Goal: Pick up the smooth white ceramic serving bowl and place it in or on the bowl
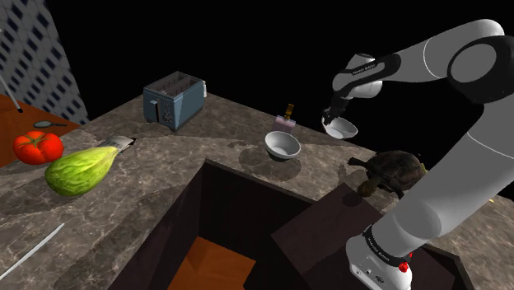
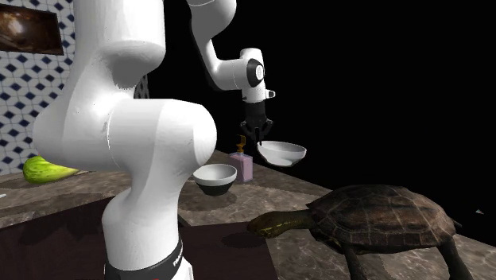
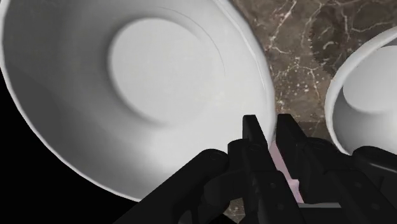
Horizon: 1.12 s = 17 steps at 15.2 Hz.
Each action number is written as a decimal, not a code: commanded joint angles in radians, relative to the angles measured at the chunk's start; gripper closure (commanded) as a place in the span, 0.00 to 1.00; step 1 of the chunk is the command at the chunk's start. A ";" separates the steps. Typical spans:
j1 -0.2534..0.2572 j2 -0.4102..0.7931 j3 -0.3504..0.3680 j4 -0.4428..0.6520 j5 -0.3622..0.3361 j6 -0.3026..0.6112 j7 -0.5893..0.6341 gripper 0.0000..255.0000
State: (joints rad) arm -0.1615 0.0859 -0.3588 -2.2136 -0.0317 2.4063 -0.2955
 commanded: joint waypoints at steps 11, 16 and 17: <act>0.161 -0.013 0.128 0.056 -0.057 -0.085 0.324 1.00; 0.223 0.020 0.179 0.127 -0.063 -0.133 0.439 1.00; 0.235 0.029 0.189 0.144 -0.064 -0.144 0.460 1.00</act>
State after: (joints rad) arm 0.0592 0.1080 -0.1811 -2.0804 -0.0938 2.2683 0.1372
